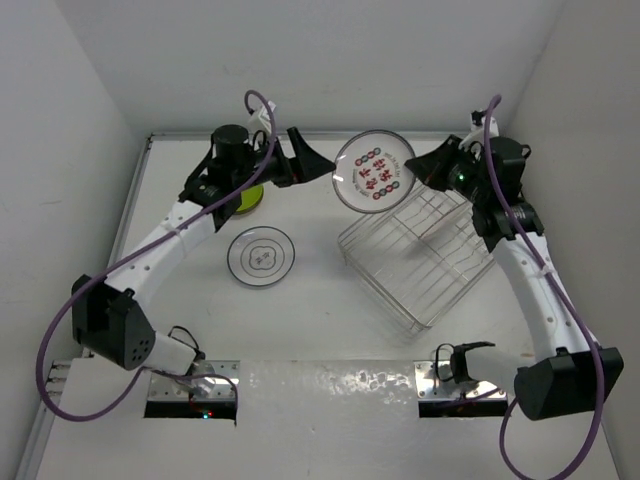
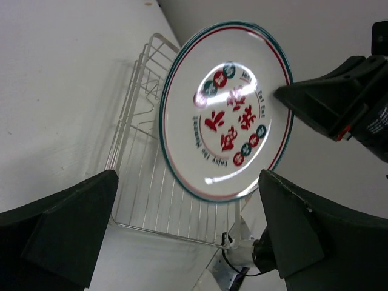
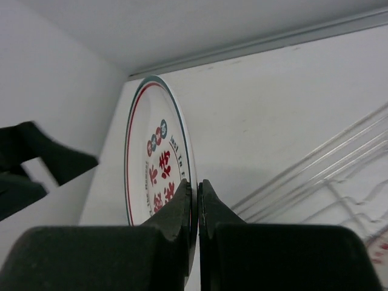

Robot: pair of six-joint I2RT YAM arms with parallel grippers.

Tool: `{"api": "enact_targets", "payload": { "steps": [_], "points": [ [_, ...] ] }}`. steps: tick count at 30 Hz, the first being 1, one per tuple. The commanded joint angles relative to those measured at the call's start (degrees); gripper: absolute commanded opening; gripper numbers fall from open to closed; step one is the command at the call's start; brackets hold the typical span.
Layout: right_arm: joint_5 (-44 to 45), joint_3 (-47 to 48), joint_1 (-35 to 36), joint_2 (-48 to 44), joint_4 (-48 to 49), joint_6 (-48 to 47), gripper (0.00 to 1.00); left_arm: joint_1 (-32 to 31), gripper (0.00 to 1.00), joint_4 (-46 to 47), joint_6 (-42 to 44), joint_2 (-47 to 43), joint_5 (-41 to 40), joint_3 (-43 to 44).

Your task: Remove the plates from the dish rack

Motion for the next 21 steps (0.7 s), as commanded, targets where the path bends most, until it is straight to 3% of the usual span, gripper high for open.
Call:
{"api": "enact_targets", "payload": {
  "steps": [1, 3, 6, 7, 8, 9, 10, 11, 12, 13, 15, 16, 17, 21],
  "points": [
    [-14.07, -3.49, 1.36, -1.02, 22.50, 8.51, 0.00, -0.66, 0.96, 2.88, -1.94, 2.75, -0.03, 2.72],
    [-15.67, -7.08, 1.62, -0.76, 31.09, 14.05, 0.00, -1.01, 0.84, 0.33, -1.33, 4.16, -1.62, 2.81],
    [-15.67, -9.30, 1.62, -0.49, 35.79, 16.27, 0.00, -1.19, 0.64, -2.05, -0.10, 7.32, -2.85, 2.81],
    [-15.50, -9.56, 1.71, -0.15, 35.71, 16.37, 0.00, -1.19, 0.45, -2.40, -0.01, 7.68, -2.85, 2.03],
    [-15.50, -9.83, 1.80, 0.12, 35.89, 16.54, 0.00, -1.19, 0.45, -2.06, 0.08, 7.95, -2.50, 1.67],
    [-15.67, -10.01, 1.89, 0.30, 36.32, 16.72, 0.00, -1.19, 0.25, -1.53, 0.08, 8.21, -2.24, 1.24],
    [-15.85, -10.27, 1.89, 0.65, 36.50, 16.72, 0.00, -1.10, 0.15, -0.83, 0.08, 8.21, -1.89, 0.27],
    [-16.37, -10.79, 1.97, 0.91, 35.90, 16.63, 0.08, -1.10, 0.00, 0.13, 0.00, 7.95, -1.97, -0.26],
    [-16.64, -11.06, 1.89, 1.35, 35.37, 15.59, 0.20, -1.10, 0.00, 0.23, -0.09, 6.91, -2.93, -0.87],
    [-16.73, -11.41, 1.97, 1.35, 34.40, 14.79, 0.56, -1.19, 0.00, 0.14, -0.27, 6.20, -4.59, -2.27],
    [-14.46, -12.12, 1.89, 0.65, 28.09, 10.77, 0.86, -0.84, 0.00, -2.74, -1.66, 2.96, -12.75, -4.12],
    [-12.62, -12.20, 1.80, 0.21, 24.93, 9.00, 0.97, -0.58, 0.00, -3.54, -2.55, 1.55, -16.00, -5.44],
    [-10.68, -12.12, 1.89, -0.14, 19.60, 7.33, 0.99, 0.56, 0.00, -4.07, -3.60, -0.12, -20.73, -9.45],
    [-1.28, -11.59, 1.80, -1.46, 9.71, 0.91, 0.99, 4.69, 0.00, -3.72, -8.17, -10.65, -27.19, -19.93]
  ]
}}
